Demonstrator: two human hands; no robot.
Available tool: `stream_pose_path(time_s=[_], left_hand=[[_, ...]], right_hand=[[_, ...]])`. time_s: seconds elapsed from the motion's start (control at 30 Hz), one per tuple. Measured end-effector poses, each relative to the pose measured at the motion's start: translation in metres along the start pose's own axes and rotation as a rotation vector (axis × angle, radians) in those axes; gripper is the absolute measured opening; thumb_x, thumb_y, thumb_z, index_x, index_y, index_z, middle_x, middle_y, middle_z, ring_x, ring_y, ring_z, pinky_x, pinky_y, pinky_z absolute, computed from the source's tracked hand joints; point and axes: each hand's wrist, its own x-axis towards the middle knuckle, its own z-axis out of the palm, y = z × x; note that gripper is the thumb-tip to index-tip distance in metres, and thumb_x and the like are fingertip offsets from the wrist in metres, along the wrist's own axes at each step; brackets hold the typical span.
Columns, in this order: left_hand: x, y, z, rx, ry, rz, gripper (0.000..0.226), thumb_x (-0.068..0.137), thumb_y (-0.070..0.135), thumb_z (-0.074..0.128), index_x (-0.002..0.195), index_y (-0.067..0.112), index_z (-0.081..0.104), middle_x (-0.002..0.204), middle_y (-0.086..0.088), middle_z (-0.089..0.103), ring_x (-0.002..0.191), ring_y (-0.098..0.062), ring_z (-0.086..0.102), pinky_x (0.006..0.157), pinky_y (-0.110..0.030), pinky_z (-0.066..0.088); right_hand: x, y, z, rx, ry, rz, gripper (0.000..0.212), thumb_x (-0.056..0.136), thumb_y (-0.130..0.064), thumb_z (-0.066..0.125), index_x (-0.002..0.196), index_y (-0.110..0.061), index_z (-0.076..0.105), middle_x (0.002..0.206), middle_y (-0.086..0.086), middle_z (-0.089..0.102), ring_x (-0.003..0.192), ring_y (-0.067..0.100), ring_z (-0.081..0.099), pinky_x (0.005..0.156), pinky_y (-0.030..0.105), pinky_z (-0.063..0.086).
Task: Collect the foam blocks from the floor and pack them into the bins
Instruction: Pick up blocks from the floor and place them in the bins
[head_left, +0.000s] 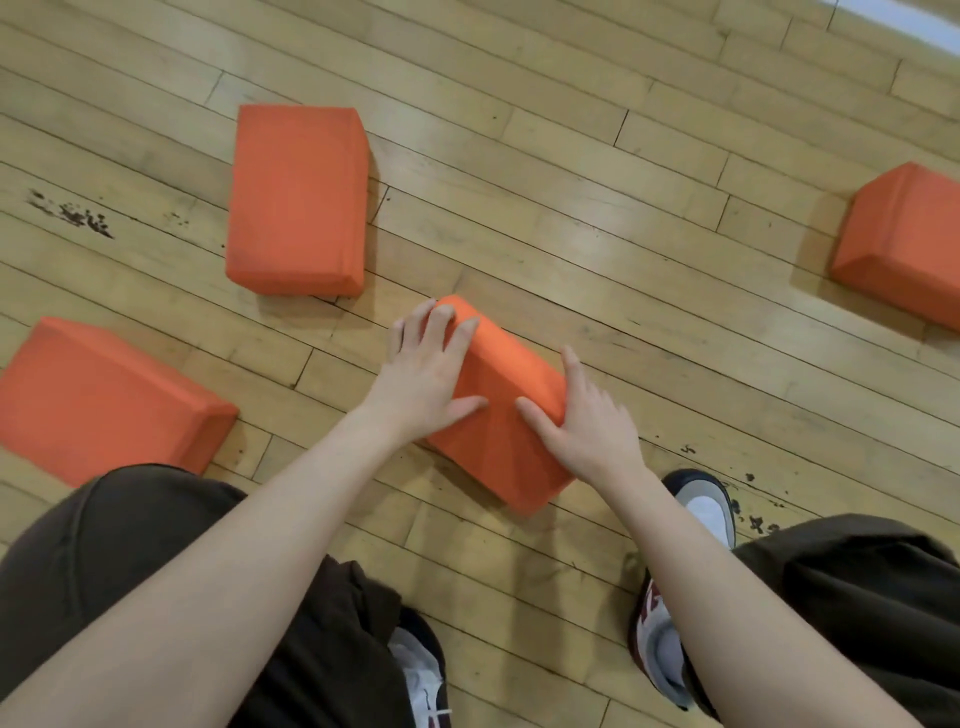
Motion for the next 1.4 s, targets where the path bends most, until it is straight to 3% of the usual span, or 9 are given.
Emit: stream_pose_path(time_s=[0.2,0.33,0.57,0.8,0.97,1.1,1.27,1.33,1.4], left_hand=[[0.004,-0.005,-0.020,0.049,-0.024,0.087,0.078,0.076,0.063,0.039,0.132,0.010,0.050,0.139,-0.015,0.043,0.127,-0.035,0.035,0.097,-0.043,0.019],[0.021,-0.008,-0.043,0.090,0.004,0.213,0.085,0.080,0.062,0.031,0.137,0.001,0.043,0.143,-0.018,0.042,0.136,-0.033,0.034,0.108,-0.043,0.013],[0.077,0.013,-0.096,0.102,0.137,0.261,0.078,0.081,0.061,0.035,0.133,0.005,0.049,0.130,-0.020,0.053,0.125,-0.037,0.046,0.103,-0.044,0.020],[0.154,0.078,-0.096,0.034,0.277,0.190,0.072,0.073,0.061,0.051,0.122,0.009,0.061,0.109,-0.021,0.060,0.102,-0.039,0.057,0.093,-0.048,0.042],[0.201,0.146,-0.072,-0.028,0.368,0.077,0.071,0.073,0.066,0.046,0.116,0.013,0.066,0.103,-0.018,0.061,0.094,-0.037,0.057,0.084,-0.045,0.041],[0.239,0.217,-0.046,-0.081,0.321,-0.089,0.065,0.072,0.060,0.065,0.118,0.013,0.065,0.106,-0.021,0.059,0.097,-0.039,0.053,0.086,-0.048,0.038],[0.274,0.277,-0.021,-0.189,0.298,-0.315,0.059,0.082,0.057,0.058,0.128,0.021,0.057,0.115,-0.021,0.055,0.102,-0.040,0.048,0.091,-0.050,0.034],[0.287,0.289,-0.010,-0.170,0.318,-0.326,0.057,0.084,0.055,0.056,0.130,0.021,0.056,0.116,-0.021,0.055,0.101,-0.040,0.048,0.090,-0.050,0.034],[0.296,0.297,-0.002,-0.123,0.320,-0.332,0.057,0.085,0.055,0.054,0.131,0.021,0.055,0.116,-0.020,0.055,0.099,-0.040,0.048,0.089,-0.050,0.035]], right_hand=[[-0.002,-0.003,-0.008,-0.090,0.084,-0.161,0.075,0.078,-0.078,0.024,0.143,-0.042,0.030,0.123,0.010,0.054,0.107,0.032,0.052,0.089,0.041,0.039],[0.007,-0.008,-0.032,-0.132,0.293,-0.297,0.067,0.079,-0.073,0.038,0.136,-0.037,0.047,0.113,0.013,0.060,0.096,0.033,0.056,0.081,0.042,0.041],[0.040,0.004,-0.108,-0.020,0.413,-0.337,0.066,0.075,-0.072,0.048,0.132,-0.038,0.052,0.118,0.010,0.059,0.101,0.030,0.053,0.088,0.040,0.036],[0.093,0.073,-0.181,-0.130,0.427,-0.414,0.065,0.077,-0.067,0.049,0.134,-0.037,0.050,0.130,0.010,0.051,0.117,0.033,0.046,0.104,0.046,0.024],[0.115,0.145,-0.196,-0.031,0.431,-0.349,0.057,0.084,-0.053,0.046,0.136,-0.031,0.048,0.148,0.011,0.036,0.139,0.032,0.027,0.115,0.050,0.012],[0.132,0.205,-0.206,0.162,0.493,-0.264,0.056,0.089,-0.041,0.053,0.141,-0.022,0.042,0.148,0.011,0.029,0.134,0.033,0.031,0.108,0.041,0.028],[0.165,0.275,-0.204,0.231,0.645,-0.088,0.048,0.089,-0.028,0.058,0.134,-0.012,0.049,0.135,0.015,0.046,0.124,0.031,0.044,0.100,0.047,0.041],[0.174,0.307,-0.195,0.063,0.567,-0.021,0.055,0.087,-0.035,0.059,0.138,-0.018,0.045,0.142,0.016,0.041,0.131,0.035,0.038,0.107,0.056,0.030],[0.178,0.333,-0.183,-0.064,0.387,0.100,0.068,0.087,-0.045,0.057,0.147,-0.027,0.029,0.155,0.010,0.019,0.143,0.033,0.014,0.111,0.062,0.008]])
